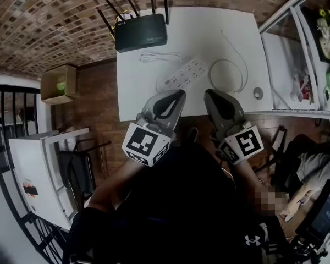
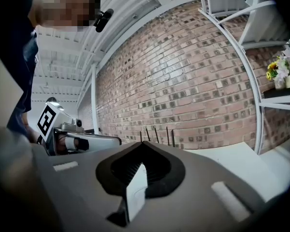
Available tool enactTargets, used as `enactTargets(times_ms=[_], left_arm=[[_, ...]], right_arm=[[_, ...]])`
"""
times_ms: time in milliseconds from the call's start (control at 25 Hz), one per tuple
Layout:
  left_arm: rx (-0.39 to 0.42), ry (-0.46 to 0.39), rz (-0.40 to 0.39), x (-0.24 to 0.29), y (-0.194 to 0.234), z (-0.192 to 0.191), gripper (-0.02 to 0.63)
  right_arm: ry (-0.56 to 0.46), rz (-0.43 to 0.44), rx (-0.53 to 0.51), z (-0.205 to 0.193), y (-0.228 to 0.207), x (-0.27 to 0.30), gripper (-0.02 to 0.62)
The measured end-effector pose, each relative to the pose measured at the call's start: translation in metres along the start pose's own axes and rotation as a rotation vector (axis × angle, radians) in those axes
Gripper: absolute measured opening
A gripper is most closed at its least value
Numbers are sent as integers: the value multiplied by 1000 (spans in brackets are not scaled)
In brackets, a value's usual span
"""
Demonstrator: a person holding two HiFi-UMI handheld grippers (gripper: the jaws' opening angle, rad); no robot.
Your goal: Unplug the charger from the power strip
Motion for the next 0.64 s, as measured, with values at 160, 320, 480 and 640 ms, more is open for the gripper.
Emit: enactTargets(times_ms=[160, 320, 480, 640], left_arm=[[-4, 0, -6, 2, -1, 0, 5], [-4, 0, -10, 2, -3, 1, 5], [-4, 5, -8, 2, -3, -1, 5], [-7, 10, -10, 1, -5, -2, 5]], right_arm=[[0, -13, 22, -2, -4, -1, 11], [3, -15, 19, -2, -4, -3, 11], [4, -15, 15, -3, -4, -3, 11], [11, -16, 9, -4, -3, -5, 11]])
Point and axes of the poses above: the fingertips, and each gripper's own axes: x forward along the fingers, y to its left, z out of its top, the point moved 4 cm from there along -x, backward along the fingers, and after that the axes turned 9 degrees about z, right-handed, at the moved point
